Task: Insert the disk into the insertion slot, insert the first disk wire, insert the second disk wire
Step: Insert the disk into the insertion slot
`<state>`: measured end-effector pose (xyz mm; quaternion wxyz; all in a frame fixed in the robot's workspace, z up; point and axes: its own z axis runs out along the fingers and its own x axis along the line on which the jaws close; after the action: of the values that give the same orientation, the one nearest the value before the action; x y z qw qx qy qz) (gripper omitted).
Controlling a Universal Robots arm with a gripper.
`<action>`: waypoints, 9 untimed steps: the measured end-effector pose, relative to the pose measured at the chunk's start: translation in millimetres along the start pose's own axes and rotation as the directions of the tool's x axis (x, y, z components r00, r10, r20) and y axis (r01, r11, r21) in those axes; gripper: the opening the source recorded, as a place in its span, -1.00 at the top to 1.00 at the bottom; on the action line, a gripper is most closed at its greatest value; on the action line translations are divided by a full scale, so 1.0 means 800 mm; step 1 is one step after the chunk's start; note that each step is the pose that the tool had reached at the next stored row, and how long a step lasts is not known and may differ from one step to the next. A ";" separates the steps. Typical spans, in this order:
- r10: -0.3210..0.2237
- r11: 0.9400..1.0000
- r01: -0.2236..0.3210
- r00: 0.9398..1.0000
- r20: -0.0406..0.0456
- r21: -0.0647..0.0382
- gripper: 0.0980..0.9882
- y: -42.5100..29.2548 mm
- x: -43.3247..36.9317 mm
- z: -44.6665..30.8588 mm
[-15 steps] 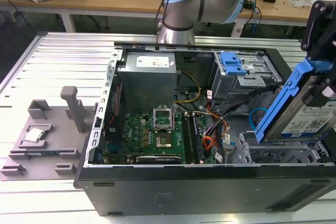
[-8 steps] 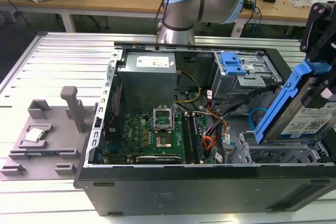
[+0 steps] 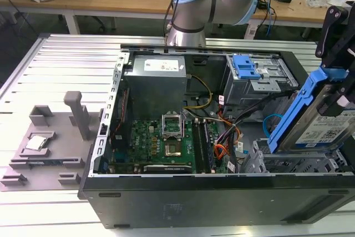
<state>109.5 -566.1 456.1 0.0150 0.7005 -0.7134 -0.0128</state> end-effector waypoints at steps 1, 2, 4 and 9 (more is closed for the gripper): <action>0.000 1.000 0.000 1.000 0.000 0.000 0.39 0.0000 0.000 0.0004; 0.000 1.000 0.000 1.000 0.000 0.000 0.39 0.0000 0.000 0.0011; 0.000 1.000 0.000 1.000 0.000 0.000 0.39 -0.0001 0.000 0.0019; 0.000 1.000 0.000 1.000 0.000 0.000 0.39 -0.0002 0.000 0.0043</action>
<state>109.5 -566.1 452.6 0.0150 0.7005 -0.7134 -0.0128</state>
